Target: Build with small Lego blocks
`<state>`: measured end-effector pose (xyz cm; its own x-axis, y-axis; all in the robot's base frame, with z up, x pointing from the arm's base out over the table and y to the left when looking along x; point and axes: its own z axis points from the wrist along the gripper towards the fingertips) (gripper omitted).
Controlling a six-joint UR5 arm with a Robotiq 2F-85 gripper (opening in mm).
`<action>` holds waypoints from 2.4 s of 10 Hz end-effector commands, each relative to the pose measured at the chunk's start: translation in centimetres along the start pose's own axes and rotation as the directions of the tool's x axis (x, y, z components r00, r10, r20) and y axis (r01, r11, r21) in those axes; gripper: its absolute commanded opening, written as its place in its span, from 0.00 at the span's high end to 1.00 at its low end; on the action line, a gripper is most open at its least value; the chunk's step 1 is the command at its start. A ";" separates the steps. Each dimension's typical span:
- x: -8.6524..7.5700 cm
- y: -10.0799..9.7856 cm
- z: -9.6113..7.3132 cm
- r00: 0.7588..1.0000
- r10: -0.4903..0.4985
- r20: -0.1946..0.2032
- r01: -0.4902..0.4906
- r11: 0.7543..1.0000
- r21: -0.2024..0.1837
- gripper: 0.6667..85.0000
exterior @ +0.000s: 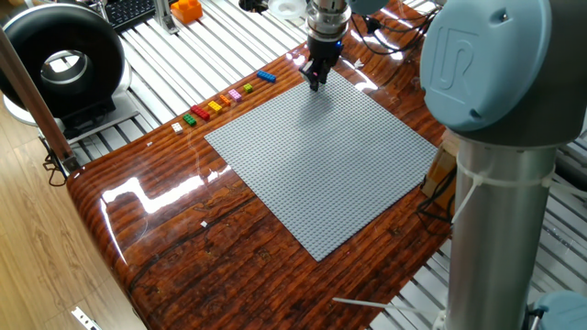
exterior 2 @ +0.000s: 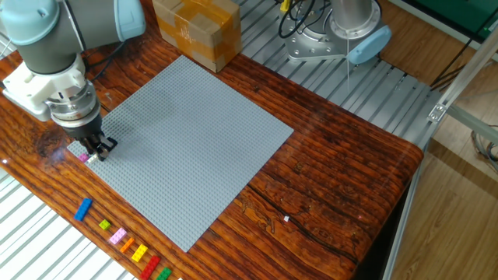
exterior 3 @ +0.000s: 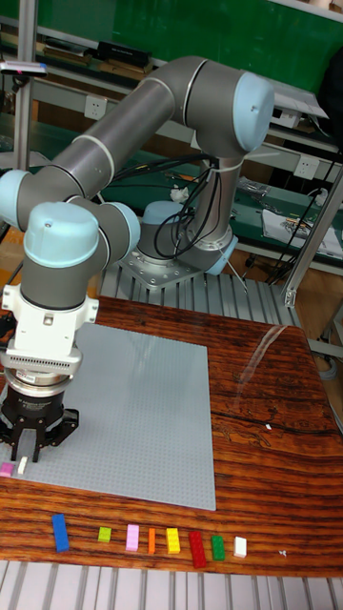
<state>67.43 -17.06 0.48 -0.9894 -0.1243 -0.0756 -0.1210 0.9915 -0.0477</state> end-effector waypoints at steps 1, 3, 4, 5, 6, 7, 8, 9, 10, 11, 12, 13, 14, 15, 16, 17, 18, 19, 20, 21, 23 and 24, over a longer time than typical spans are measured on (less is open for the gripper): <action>0.4 0.1 -0.7 0.999 0.027 -0.022 -0.027 1.000 -0.003 0.62; 0.6 0.1 -1.1 0.999 0.034 -0.035 -0.034 0.999 0.005 0.60; 0.8 0.1 -1.5 0.998 0.034 -0.047 -0.033 0.999 0.017 0.60; 0.8 0.0 -2.0 0.998 0.034 -0.058 -0.032 0.999 0.025 0.59; 0.6 -0.1 -2.7 0.997 0.036 -0.070 -0.033 0.999 0.038 0.59; 0.2 -0.3 -3.0 0.997 0.041 -0.065 -0.038 0.998 0.048 0.58; -0.3 0.2 -2.9 0.998 0.051 -0.048 -0.050 0.998 0.039 0.58; -0.2 1.2 -3.0 0.996 0.077 -0.054 -0.076 0.997 0.020 0.59; -0.8 1.6 -3.0 0.994 0.105 -0.038 -0.104 0.994 0.031 0.71; -1.8 2.2 -2.9 0.989 0.149 -0.009 -0.149 0.988 0.039 0.75; -2.4 2.6 -3.0 0.980 0.198 -0.003 -0.197 0.979 0.053 0.81; -3.0 2.5 -3.7 0.972 0.234 -0.001 -0.233 0.970 0.073 0.92; -3.4 2.3 -4.3 0.963 0.269 -0.003 -0.267 0.959 0.091 1.00; -3.2 2.3 -4.4 0.967 0.252 -0.022 -0.249 0.963 0.099 1.00; -2.1 1.4 -4.0 0.972 0.223 -0.073 -0.212 0.968 0.137 0.99; -3.3 1.5 -3.9 0.980 0.194 -0.048 -0.187 0.975 0.124 0.93; -5.0 2.7 -4.0 0.985 0.173 -0.013 -0.172 0.983 0.072 0.81; -5.4 4.8 -4.0 0.986 0.164 -0.026 -0.164 0.986 -0.003 0.75; -5.4 5.0 -3.8 0.992 0.117 -0.035 -0.117 0.993 0.001 0.71; -5.4 4.5 -3.7 0.997 0.066 -0.039 -0.065 0.998 0.023 0.61; -6.1 4.9 -2.9 0.999 0.020 -0.036 -0.020 1.000 0.012 0.55; -6.6 4.9 -2.3 1.000 -0.012 -0.026 0.013 1.000 0.013 0.47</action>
<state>72.09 -11.92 3.83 -0.9971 -0.0648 -0.0402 -0.0617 0.9952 -0.0756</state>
